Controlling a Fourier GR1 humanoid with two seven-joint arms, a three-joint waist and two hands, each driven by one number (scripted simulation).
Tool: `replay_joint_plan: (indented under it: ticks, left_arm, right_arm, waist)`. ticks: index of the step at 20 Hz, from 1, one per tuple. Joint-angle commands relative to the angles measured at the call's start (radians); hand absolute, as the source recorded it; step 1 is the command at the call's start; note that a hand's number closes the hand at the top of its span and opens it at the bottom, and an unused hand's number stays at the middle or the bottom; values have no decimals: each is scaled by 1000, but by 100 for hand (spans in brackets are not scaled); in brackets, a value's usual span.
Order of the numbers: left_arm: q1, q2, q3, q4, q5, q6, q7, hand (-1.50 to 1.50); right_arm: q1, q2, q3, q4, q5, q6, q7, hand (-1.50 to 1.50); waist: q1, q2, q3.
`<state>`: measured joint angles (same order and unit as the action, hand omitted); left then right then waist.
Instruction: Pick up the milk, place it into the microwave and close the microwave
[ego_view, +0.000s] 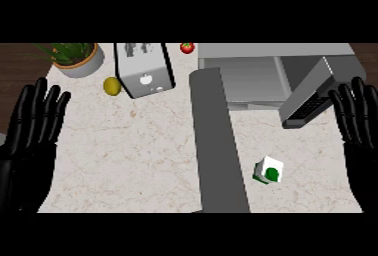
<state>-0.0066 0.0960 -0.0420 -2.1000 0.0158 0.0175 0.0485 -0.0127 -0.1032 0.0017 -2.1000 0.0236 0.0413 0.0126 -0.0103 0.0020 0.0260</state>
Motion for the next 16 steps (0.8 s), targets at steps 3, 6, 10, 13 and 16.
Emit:
replay_joint_plan:
  ticks: [3,6,10,13,16]
  left_arm:
    - [-35,-7,-6,88,-38,-11,-69,-150]
    - [30,9,14,37,-15,-54,-107,-150]
    - [20,-65,-17,60,-35,43,9,-150]
    - [98,-62,-25,4,-13,12,-3,-150]
    - [182,-83,-41,37,-20,-3,-106,-150]
  right_arm:
    - [-67,82,102,50,93,-65,7,-150]
    - [19,72,118,18,81,-22,-35,-150]
    - [-18,93,90,7,-72,-39,111,-150]
    - [45,97,93,6,-65,-40,67,-150]
    - [61,103,98,25,-56,-52,44,-150]
  waist:
    - [13,-1,-26]
    - [12,-3,-26]
    - [11,-3,-26]
    - [11,-3,-26]
    - [12,-3,-26]
